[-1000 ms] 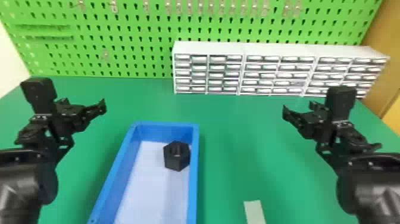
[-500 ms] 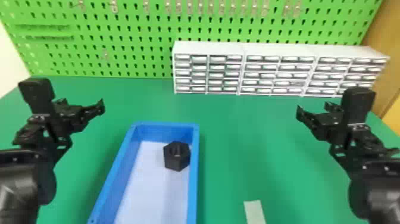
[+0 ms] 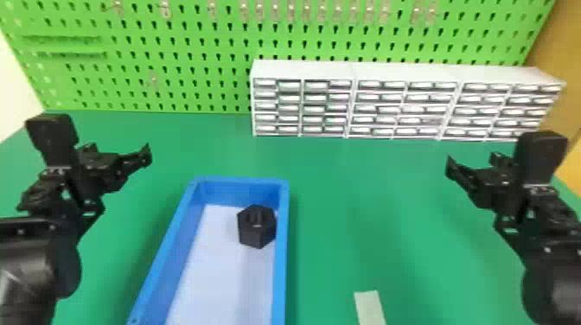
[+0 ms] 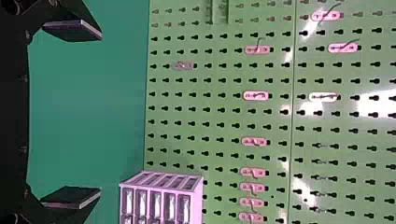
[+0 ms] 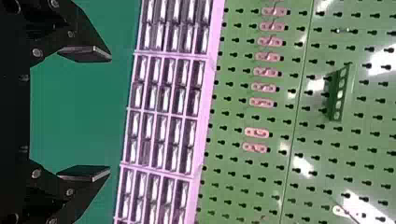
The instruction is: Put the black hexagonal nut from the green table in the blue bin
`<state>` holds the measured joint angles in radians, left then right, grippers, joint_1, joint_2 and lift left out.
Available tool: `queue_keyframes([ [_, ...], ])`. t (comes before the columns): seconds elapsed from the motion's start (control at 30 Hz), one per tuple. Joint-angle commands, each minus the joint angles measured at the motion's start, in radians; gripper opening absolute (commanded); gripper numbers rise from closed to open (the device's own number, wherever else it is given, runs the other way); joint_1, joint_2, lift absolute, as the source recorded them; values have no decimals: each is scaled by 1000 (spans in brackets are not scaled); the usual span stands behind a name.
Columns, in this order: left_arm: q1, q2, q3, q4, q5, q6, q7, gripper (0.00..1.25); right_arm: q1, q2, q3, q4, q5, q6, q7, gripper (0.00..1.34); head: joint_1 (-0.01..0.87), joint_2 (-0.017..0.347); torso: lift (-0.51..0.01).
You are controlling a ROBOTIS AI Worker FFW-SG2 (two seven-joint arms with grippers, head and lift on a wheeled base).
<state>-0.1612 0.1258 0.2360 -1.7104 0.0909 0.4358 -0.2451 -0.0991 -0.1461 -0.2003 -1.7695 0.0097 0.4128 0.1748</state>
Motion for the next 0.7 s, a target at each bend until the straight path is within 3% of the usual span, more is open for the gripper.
queue_keyframes([
  [0.0,0,0,3,0,3,0,0,1138,13,10,-34,-13,-1,11,0,933,666,32,-100],
  [0.17,3,0,11,0,9,0,0,1138,27,5,-70,-30,-10,64,8,983,666,32,-100],
  [0.3,3,0,12,0,10,0,0,1140,21,-3,-90,-30,6,84,75,1118,666,32,-100],
  [0.4,5,0,14,0,10,0,0,1140,12,3,-97,-31,19,100,87,1193,666,32,-100],
  [0.67,2,0,12,0,10,1,0,1140,9,13,-108,-31,24,104,87,1115,666,32,-100],
])
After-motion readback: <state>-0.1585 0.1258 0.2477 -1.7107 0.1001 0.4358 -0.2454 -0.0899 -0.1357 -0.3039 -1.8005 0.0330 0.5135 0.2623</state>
